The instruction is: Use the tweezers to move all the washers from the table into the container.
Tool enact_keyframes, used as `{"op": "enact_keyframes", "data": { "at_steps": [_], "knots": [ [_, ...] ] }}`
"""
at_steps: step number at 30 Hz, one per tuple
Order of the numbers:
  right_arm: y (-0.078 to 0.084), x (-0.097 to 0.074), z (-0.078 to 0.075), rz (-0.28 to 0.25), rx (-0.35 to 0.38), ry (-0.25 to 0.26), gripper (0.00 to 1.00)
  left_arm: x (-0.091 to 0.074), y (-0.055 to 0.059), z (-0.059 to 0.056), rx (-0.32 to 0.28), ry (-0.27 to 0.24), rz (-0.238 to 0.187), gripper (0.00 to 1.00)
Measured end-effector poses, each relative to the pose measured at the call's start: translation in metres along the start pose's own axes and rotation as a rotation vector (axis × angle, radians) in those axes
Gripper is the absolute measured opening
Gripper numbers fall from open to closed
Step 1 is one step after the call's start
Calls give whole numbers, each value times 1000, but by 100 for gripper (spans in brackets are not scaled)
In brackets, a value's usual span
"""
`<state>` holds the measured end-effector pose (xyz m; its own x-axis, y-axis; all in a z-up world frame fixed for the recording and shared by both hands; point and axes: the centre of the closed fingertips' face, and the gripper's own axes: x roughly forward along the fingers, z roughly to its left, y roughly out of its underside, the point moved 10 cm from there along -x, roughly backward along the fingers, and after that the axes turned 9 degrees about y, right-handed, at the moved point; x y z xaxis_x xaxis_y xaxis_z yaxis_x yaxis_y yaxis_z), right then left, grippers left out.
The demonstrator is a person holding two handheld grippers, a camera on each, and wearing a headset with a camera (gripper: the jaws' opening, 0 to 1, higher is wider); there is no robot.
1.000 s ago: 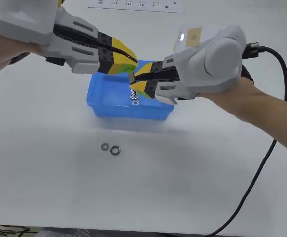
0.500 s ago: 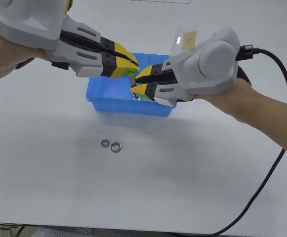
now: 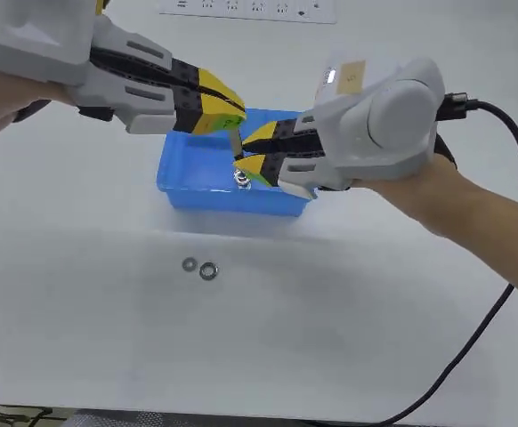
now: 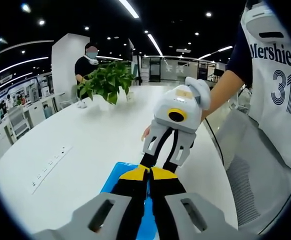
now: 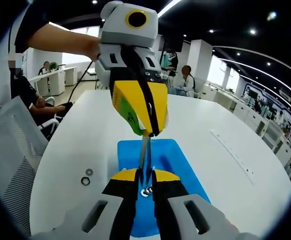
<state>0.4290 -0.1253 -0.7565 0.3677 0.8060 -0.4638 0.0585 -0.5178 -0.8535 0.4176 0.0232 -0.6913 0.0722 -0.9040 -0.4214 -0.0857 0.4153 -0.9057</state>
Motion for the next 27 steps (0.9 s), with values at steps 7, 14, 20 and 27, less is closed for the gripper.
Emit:
{"op": "enact_keyframes", "data": {
  "at_steps": [7, 14, 20, 27],
  "knots": [
    [-20, -18, 14, -48, -12, -6, 12, -13, -17, -21, 46, 16, -10, 6],
    [-35, -29, 36, -67, -67, -36, 12, -22, -25, -48, 73, 26, 5, 6],
    [-39, -32, 52, -70, -85, -55, 12, -25, -24, -67, 81, 26, 16, 6],
    [-32, -31, 73, -55, -85, -89, 12, -22, -12, -86, 61, 38, 35, 6]
  ]
}}
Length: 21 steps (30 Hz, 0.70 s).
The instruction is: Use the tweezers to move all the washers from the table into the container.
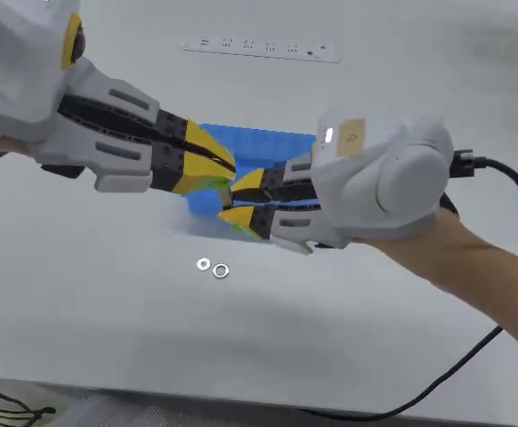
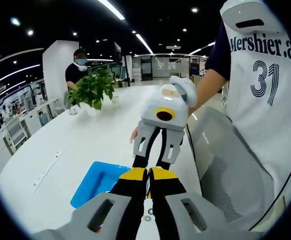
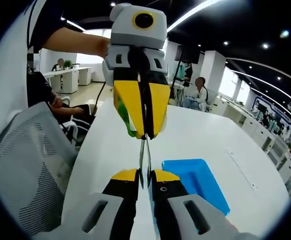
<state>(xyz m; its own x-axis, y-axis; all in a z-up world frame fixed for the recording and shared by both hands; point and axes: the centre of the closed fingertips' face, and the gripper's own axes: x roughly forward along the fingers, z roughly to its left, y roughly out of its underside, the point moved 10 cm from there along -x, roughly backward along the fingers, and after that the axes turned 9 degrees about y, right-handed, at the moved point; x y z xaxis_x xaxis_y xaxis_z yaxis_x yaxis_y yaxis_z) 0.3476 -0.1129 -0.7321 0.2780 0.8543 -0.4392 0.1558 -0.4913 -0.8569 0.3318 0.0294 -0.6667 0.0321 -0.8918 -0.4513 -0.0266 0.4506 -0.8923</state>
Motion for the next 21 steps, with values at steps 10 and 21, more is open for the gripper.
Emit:
{"op": "enact_keyframes", "data": {
  "at_steps": [10, 21],
  "knots": [
    [16, 10, 23, 42, 21, -48, 12, 11, 23, -16, -50, 19, 20, 6],
    [28, 20, 29, 67, 38, -76, 12, 16, 40, -17, -93, 8, 14, 6]
  ]
}}
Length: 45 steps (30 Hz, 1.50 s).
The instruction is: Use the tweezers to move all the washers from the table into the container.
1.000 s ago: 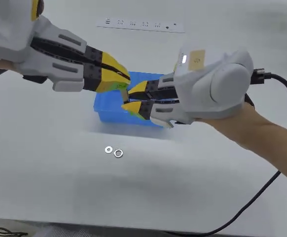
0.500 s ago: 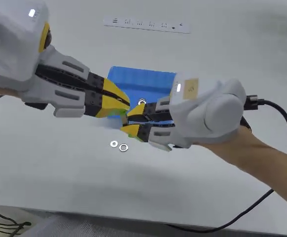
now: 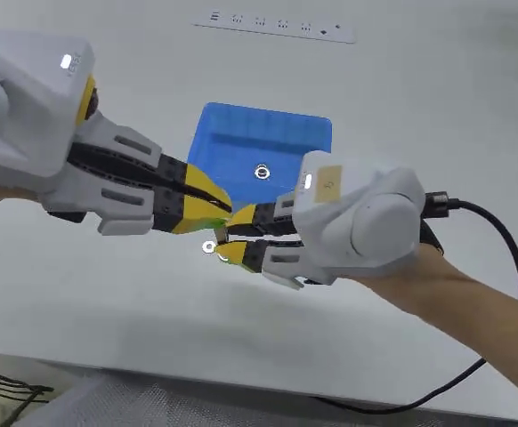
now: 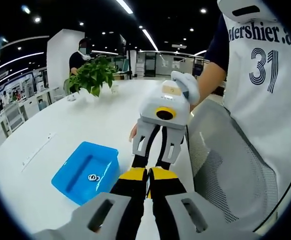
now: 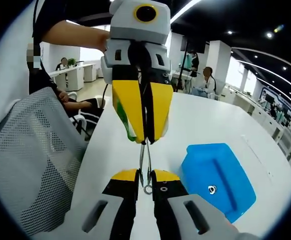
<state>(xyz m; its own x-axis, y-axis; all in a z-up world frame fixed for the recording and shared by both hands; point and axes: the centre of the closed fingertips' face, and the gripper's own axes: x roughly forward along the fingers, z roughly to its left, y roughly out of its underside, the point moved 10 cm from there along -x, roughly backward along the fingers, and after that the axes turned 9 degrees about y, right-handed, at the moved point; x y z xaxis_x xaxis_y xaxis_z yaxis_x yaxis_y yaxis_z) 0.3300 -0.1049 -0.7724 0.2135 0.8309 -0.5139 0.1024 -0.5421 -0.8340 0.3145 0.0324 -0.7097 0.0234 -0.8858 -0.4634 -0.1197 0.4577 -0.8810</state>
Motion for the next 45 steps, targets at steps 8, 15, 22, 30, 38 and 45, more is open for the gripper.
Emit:
{"op": "enact_keyframes", "data": {
  "at_steps": [8, 15, 22, 30, 38, 45],
  "knots": [
    [9, 9, -1, 14, 25, -13, 12, 7, 7, 1, -31, 4, -4, 6],
    [14, 15, -1, 29, 28, -26, 12, 13, 11, 1, -48, 0, -2, 6],
    [15, 18, -4, 25, 42, -34, 12, 9, 16, 6, -59, 7, -10, 6],
    [17, 17, -2, 31, 59, -35, 12, 9, 18, 7, -69, 27, -8, 7],
    [18, 18, -2, 32, 67, -38, 11, 17, 10, 4, -75, 34, -3, 7],
    [16, 18, -2, 39, 56, -36, 10, 18, 9, 3, -72, 34, 4, 7]
  ]
}}
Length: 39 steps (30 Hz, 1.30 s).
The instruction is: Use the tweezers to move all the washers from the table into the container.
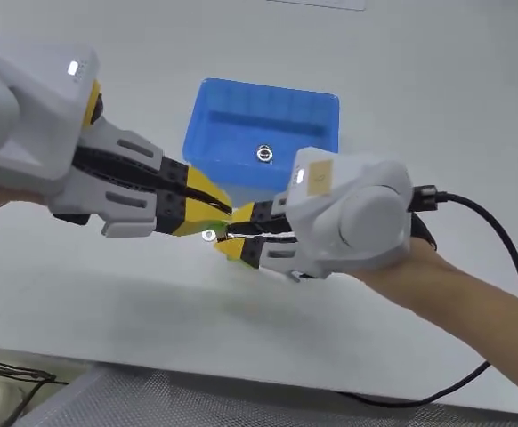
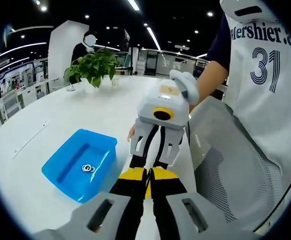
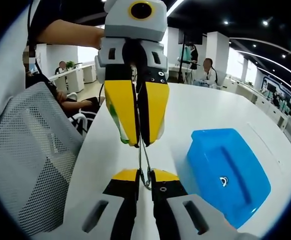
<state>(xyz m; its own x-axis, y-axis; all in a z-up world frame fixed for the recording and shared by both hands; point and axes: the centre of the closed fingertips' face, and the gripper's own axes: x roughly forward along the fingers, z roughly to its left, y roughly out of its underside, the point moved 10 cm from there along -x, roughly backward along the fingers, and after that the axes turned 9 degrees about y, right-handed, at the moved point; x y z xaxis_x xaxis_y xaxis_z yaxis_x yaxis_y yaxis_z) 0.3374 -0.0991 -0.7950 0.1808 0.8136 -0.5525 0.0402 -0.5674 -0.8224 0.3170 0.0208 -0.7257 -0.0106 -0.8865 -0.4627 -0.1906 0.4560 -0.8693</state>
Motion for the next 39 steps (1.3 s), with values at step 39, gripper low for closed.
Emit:
{"op": "enact_keyframes", "data": {
  "at_steps": [39],
  "knots": [
    [-49, -46, -76, -79, -95, 180, 10, -39, -71, 67, 222, -18, 8, 6]
  ]
}}
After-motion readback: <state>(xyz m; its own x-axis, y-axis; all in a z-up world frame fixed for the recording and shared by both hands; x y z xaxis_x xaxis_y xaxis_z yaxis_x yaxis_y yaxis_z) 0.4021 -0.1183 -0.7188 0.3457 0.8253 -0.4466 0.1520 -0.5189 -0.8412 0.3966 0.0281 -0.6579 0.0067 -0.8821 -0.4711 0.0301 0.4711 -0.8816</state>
